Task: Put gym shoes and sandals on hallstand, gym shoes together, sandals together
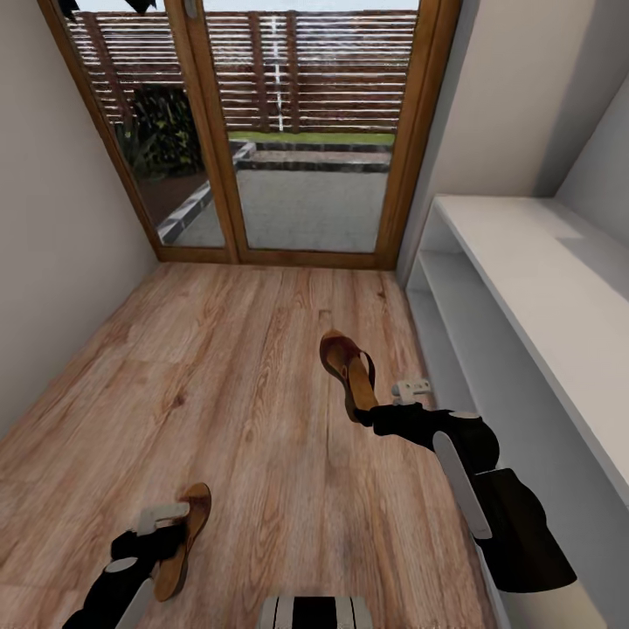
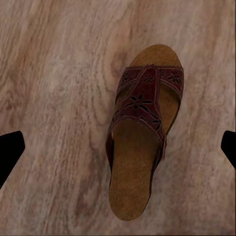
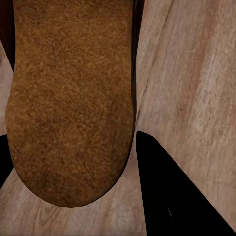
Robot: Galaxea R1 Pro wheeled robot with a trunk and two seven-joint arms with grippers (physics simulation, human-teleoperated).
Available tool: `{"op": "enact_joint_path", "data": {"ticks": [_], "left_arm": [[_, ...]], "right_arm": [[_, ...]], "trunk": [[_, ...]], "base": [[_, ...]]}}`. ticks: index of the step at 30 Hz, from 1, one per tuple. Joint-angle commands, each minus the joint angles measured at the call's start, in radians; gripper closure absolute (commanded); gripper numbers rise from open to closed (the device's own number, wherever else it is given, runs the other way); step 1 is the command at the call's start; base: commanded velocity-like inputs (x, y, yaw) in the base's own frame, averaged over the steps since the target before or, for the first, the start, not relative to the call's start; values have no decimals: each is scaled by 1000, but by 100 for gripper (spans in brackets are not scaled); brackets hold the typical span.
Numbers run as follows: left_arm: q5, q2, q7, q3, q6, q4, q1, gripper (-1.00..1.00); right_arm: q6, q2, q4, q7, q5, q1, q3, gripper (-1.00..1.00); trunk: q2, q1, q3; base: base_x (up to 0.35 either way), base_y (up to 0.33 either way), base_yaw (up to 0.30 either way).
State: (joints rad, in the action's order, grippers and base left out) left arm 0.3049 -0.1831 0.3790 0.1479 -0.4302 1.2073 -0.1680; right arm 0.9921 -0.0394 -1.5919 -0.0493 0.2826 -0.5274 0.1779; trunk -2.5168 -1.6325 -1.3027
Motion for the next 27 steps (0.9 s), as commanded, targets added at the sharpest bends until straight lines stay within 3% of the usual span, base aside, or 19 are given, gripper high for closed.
{"op": "enact_joint_path", "data": {"ticks": [1, 4, 5, 7, 10, 17, 27], "left_arm": [[0, -2, -20, -2, -2, -5, -1, -100], [-1, -32, -142, -16, -5, -30, -3, -100], [0, -72, -267, -41, 26, -40, 1, -100], [0, -93, -362, -86, 98, -45, 9, -100], [-3, -105, -439, -140, 193, -71, 19, -100], [-12, -112, -497, -175, 301, -171, 22, -100], [-5, -107, -484, -186, 365, -177, 20, -100]], "right_arm": [[0, 0, 0, 3, 4, 0, 0, 100], [-1, 0, 1, 4, 3, 1, 1, 100], [-1, 1, 2, 4, 3, 2, 3, 100], [-2, 2, 3, 5, 3, 3, 4, 100], [-2, 3, 4, 7, 2, 4, 6, 100], [-8, 4, 4, 9, 2, 4, 7, 100], [-16, 4, -11, 8, 0, 5, 4, 100]], "trunk": [[0, 0, -4], [-1, -2, -16], [-1, -2, -19], [-2, -3, -27], [-2, -4, -39], [-4, -8, -66], [-5, -8, -74]], "base": [[0, 0, 0], [0, 0, 0], [0, 0, 0], [0, 0, 0], [0, 0, 0], [0, 0, 0], [0, 0, 0]]}}
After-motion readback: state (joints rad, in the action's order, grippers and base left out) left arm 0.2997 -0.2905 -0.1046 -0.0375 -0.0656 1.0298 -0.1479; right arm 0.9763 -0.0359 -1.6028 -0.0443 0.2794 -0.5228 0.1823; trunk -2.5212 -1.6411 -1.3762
